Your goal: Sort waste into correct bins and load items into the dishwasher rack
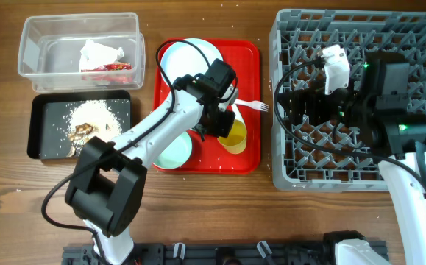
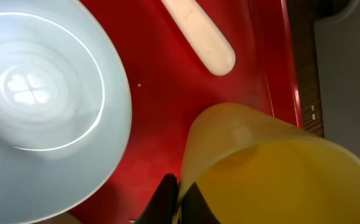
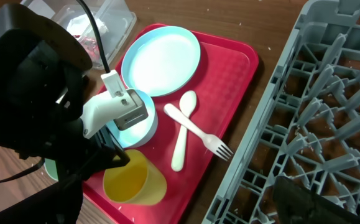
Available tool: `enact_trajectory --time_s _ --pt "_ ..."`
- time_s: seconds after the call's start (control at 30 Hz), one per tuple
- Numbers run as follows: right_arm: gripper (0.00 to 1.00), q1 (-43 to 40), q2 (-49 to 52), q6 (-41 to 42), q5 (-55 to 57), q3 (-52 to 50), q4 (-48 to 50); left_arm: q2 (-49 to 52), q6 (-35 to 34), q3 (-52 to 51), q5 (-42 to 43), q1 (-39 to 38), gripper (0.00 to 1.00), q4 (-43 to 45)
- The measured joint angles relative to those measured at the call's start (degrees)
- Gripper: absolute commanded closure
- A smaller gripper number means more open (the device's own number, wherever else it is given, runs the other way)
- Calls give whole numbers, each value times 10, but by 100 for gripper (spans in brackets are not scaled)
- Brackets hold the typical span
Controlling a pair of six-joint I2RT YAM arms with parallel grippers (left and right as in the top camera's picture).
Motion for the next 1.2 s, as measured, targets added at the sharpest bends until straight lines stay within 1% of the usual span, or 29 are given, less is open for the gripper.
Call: enact_trajectory --time_s 0.07,0.1,0.13,0.2,0.3,0.4,0.43,0.5,0.6,0.67,0.77,0.87,1.0,1.1,1.2 --pt "9 0 0 2 -3 0 0 0 -3 0 24 6 96 -6" --pt "10 0 0 5 -5 0 2 0 -4 0 50 16 96 -12" --pt "10 0 0 27 -14 0 9 -1 -6 0 77 27 96 -13" --pt "10 0 3 54 -26 0 22 -8 -8 1 162 64 96 -6" --pt "10 0 25 83 -78 0 45 -31 -10 3 306 140 96 22" --pt "9 0 69 95 -177 0 96 -47 -13 10 495 222 96 49" --pt "8 0 85 98 -213 0 121 -47 -13 10 540 239 96 50" --pt "8 0 111 101 -279 -1 169 -47 -13 10 606 261 96 49" --pt "8 0 150 108 -399 0 258 -47 -13 10 679 277 96 50" --pt "8 1 168 119 -470 0 313 -47 -13 10 713 283 96 50" --pt "8 14 179 141 -524 0 358 -47 -13 10 739 284 96 50" --pt "9 40 179 158 -521 0 367 -47 -18 10 750 284 96 50" --pt "9 82 179 181 -460 0 369 -47 -26 10 762 284 96 50" --pt "20 112 179 190 -415 0 384 -47 -27 10 765 284 96 53" --pt "41 132 180 197 -385 0 400 -47 -28 10 774 284 96 53"
